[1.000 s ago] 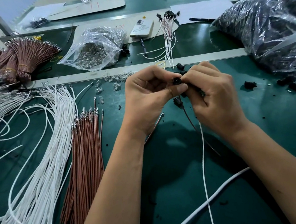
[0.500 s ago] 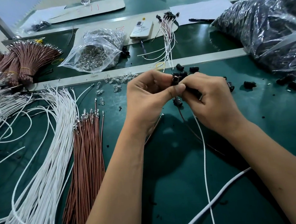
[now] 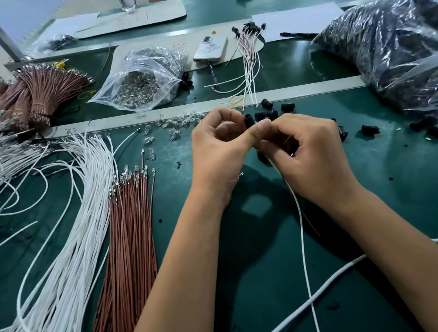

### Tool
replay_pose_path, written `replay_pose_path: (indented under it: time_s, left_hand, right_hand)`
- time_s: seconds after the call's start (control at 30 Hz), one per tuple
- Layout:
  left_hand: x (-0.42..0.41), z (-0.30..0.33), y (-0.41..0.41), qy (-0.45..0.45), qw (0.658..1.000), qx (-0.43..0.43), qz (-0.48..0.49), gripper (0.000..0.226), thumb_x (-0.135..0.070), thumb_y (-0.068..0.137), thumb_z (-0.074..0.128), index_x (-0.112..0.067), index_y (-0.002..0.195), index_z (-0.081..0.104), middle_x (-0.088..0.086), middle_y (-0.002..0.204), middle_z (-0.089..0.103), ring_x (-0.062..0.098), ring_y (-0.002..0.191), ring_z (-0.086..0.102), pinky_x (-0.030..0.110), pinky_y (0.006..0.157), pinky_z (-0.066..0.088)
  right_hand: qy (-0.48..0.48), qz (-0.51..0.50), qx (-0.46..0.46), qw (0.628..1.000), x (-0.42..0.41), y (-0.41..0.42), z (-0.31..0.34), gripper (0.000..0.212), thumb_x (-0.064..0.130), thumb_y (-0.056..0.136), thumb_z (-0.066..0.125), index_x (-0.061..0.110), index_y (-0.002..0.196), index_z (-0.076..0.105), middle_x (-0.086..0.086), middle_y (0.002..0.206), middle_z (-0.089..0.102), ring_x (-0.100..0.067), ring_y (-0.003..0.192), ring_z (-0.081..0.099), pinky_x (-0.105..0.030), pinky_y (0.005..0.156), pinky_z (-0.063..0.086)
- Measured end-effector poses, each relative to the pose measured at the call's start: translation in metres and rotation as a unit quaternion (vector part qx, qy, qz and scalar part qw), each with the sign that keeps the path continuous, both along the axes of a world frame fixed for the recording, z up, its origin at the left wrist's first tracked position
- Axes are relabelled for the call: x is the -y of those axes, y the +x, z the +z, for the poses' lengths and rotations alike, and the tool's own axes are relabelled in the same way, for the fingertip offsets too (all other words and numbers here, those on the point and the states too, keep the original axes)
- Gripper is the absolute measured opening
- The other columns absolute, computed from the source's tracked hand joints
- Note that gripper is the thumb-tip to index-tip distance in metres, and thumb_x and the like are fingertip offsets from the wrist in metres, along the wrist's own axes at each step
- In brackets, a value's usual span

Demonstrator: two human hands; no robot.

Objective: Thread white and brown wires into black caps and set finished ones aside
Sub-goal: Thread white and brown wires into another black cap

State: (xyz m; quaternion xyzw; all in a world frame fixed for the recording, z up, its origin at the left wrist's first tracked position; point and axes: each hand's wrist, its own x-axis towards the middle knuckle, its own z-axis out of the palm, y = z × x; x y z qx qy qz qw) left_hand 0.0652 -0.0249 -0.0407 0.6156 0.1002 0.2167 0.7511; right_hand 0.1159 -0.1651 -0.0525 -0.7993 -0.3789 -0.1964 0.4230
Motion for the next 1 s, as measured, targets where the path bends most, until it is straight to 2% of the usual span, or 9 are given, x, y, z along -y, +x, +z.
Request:
replay_pose_path:
  time_s: [0.13, 0.23, 0.33, 0.4, 0.43, 0.5, 0.57, 0.73, 1.0]
  left_hand:
    - [-0.011, 0.001, -0.003, 0.003, 0.997, 0.009, -0.078, 0.021, 0.001, 0.083, 0.076, -0.007, 0.103, 0.072, 0.011, 0.08, 0.066, 0.015, 0.074, 0.062, 0.023, 0.072, 0.053]
    - [-0.014, 0.001, -0.003, 0.024, 0.996, 0.033, -0.085, 0.02, 0.005, 0.083, 0.073, -0.004, 0.101, 0.074, 0.004, 0.083, 0.071, 0.01, 0.078, 0.064, 0.022, 0.074, 0.053]
    - [-0.011, 0.005, -0.005, 0.045, 0.994, 0.079, -0.061, 0.02, 0.011, 0.077, 0.077, -0.006, 0.088, 0.074, 0.0, 0.082, 0.075, 0.01, 0.075, 0.067, 0.023, 0.072, 0.054]
    - [-0.009, 0.007, -0.006, 0.063, 0.991, 0.104, -0.057, 0.025, 0.012, 0.072, 0.08, -0.01, 0.081, 0.073, 0.002, 0.08, 0.074, 0.013, 0.073, 0.066, 0.027, 0.073, 0.056]
    - [-0.009, 0.009, -0.006, 0.069, 0.989, 0.115, -0.059, 0.026, 0.014, 0.07, 0.08, -0.009, 0.079, 0.071, 0.003, 0.079, 0.072, 0.013, 0.071, 0.065, 0.028, 0.073, 0.056]
    - [-0.006, 0.011, -0.006, 0.071, 0.987, 0.13, -0.062, 0.03, 0.017, 0.068, 0.08, -0.007, 0.08, 0.068, 0.005, 0.076, 0.069, 0.012, 0.069, 0.062, 0.026, 0.072, 0.055]
    - [-0.004, 0.013, -0.007, 0.061, 0.986, 0.139, -0.065, 0.033, 0.02, 0.067, 0.079, -0.006, 0.083, 0.067, 0.006, 0.074, 0.067, 0.011, 0.067, 0.061, 0.024, 0.07, 0.054]
    - [-0.002, 0.016, -0.009, 0.063, 0.984, 0.153, -0.066, 0.036, 0.022, 0.066, 0.079, -0.006, 0.086, 0.068, 0.002, 0.071, 0.067, 0.012, 0.068, 0.063, 0.022, 0.07, 0.054]
    - [-0.001, 0.018, -0.009, 0.086, 0.983, 0.152, -0.054, 0.032, 0.018, 0.066, 0.082, -0.003, 0.087, 0.069, 0.004, 0.073, 0.068, 0.014, 0.069, 0.064, 0.023, 0.07, 0.054]
  right_hand:
    - [0.029, 0.018, -0.027, 0.999, 0.003, 0.002, 0.001, 0.008, 0.014, 0.092, 0.079, 0.008, 0.088, 0.078, -0.001, 0.077, 0.072, -0.015, 0.07, 0.064, -0.026, 0.066, 0.049]
    - [0.042, 0.025, -0.045, 0.998, 0.003, 0.002, 0.002, 0.009, 0.014, 0.093, 0.079, 0.007, 0.087, 0.078, 0.0, 0.074, 0.07, -0.011, 0.067, 0.061, -0.019, 0.064, 0.044]
    - [0.043, 0.043, -0.041, 0.997, 0.003, 0.001, 0.003, 0.008, 0.01, 0.094, 0.078, 0.006, 0.087, 0.078, 0.009, 0.071, 0.061, -0.006, 0.064, 0.055, -0.014, 0.063, 0.038]
    - [0.038, 0.054, -0.028, 0.997, 0.002, 0.001, 0.005, 0.01, 0.009, 0.096, 0.075, 0.005, 0.087, 0.077, 0.005, 0.071, 0.059, -0.008, 0.065, 0.054, -0.02, 0.061, 0.039]
    - [0.036, 0.057, -0.021, 0.997, 0.003, 0.001, 0.005, 0.011, 0.008, 0.097, 0.073, 0.004, 0.088, 0.076, 0.0, 0.073, 0.061, -0.015, 0.067, 0.057, -0.027, 0.061, 0.042]
    - [0.036, 0.06, -0.006, 0.998, 0.004, 0.001, 0.006, 0.01, 0.005, 0.098, 0.07, 0.001, 0.091, 0.076, -0.01, 0.078, 0.066, -0.027, 0.072, 0.061, -0.039, 0.066, 0.048]
    - [0.032, 0.058, 0.011, 0.998, 0.005, 0.001, 0.007, 0.009, 0.001, 0.097, 0.068, -0.001, 0.095, 0.076, -0.011, 0.085, 0.069, -0.031, 0.079, 0.063, -0.045, 0.071, 0.05]
    - [0.033, 0.048, 0.047, 0.997, 0.005, 0.003, 0.008, 0.012, -0.002, 0.099, 0.064, -0.002, 0.102, 0.075, -0.01, 0.095, 0.071, -0.03, 0.088, 0.065, -0.044, 0.078, 0.053]
    - [0.035, 0.041, 0.039, 0.998, 0.005, 0.003, 0.005, 0.014, -0.004, 0.098, 0.063, -0.001, 0.101, 0.076, -0.011, 0.092, 0.071, -0.028, 0.084, 0.066, -0.043, 0.075, 0.053]
